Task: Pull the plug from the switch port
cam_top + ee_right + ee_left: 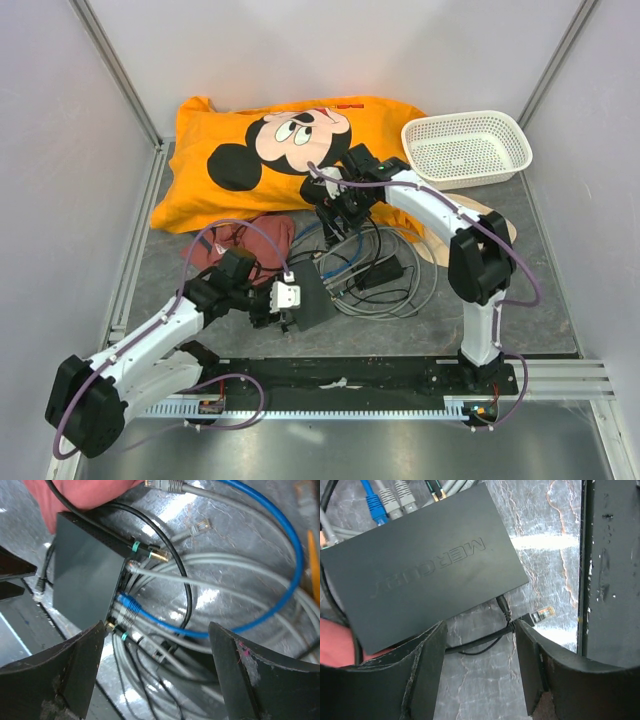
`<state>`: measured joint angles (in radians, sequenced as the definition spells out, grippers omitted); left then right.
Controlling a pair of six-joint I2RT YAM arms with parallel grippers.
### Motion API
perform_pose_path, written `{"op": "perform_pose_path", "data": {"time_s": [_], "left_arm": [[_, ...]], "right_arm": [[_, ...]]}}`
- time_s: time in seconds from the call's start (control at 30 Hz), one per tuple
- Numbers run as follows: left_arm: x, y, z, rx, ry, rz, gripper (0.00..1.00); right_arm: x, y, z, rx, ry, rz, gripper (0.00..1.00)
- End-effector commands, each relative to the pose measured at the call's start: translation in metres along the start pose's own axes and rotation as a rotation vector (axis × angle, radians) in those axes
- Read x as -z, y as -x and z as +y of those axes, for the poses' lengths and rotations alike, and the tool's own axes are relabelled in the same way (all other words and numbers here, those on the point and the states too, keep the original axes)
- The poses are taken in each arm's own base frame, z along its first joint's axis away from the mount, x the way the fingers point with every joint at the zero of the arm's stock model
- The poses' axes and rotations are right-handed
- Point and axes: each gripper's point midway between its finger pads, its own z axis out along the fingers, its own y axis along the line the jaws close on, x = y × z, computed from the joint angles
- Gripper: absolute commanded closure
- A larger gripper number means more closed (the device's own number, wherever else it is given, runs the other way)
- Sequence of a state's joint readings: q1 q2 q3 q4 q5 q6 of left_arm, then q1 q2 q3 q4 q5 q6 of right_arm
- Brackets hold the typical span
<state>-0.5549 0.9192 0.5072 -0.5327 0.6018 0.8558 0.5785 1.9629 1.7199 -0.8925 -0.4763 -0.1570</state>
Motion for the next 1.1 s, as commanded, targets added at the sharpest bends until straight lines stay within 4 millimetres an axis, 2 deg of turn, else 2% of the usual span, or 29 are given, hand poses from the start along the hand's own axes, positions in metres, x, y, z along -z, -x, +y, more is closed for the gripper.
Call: {"op": "perform_pose_path", "data": {"time_s": [0.0, 0.03, 0.17, 0.27, 0.33, 0.57, 0.67, 0.77, 0.87, 1.07], "left_arm": [[-0.014, 0.01, 0.001, 0.027, 0.011, -0.064, 0.36], [-0.016, 0.009, 0.002, 0.034, 0.017, -0.067, 0.36], [-0.025, -0.016, -0.01, 0.031, -0.002, -0.012, 0.37], [-0.028, -0.02, -0.019, 0.062, -0.021, -0.007, 0.39], [-0.029, -0.021, -0.025, 0.076, -0.043, -0.01, 0.41], [-0.03, -0.011, -0.024, 0.09, -0.051, -0.032, 0.42], [-0.028, -0.005, -0.019, 0.094, -0.036, -0.043, 0.47], [-0.028, -0.006, -0.016, 0.106, -0.009, -0.041, 0.48], [-0.029, -0.009, -0.017, 0.104, -0.009, -0.043, 0.48], [-0.035, -0.011, -0.018, 0.109, 0.002, -0.023, 0.5]], "right_arm": [[-0.02, 0.01, 0.02, 0.169, 0.037, 0.025, 0.08], [-0.023, 0.012, 0.022, 0.175, 0.043, 0.026, 0.07], [-0.037, 0.015, 0.026, 0.168, 0.063, 0.036, 0.05], [-0.044, 0.019, 0.027, 0.156, 0.07, 0.039, 0.05], [-0.05, 0.018, 0.028, 0.161, 0.067, 0.05, 0.04], [-0.076, -0.012, 0.039, 0.178, 0.06, 0.144, 0.05], [-0.084, -0.02, 0.042, 0.157, 0.06, 0.168, 0.04], [-0.093, -0.03, 0.036, 0.155, 0.005, 0.197, 0.02], [-0.099, -0.041, 0.021, 0.145, -0.083, 0.231, 0.02], [-0.105, -0.05, 0.007, 0.156, -0.132, 0.268, 0.02]]}}
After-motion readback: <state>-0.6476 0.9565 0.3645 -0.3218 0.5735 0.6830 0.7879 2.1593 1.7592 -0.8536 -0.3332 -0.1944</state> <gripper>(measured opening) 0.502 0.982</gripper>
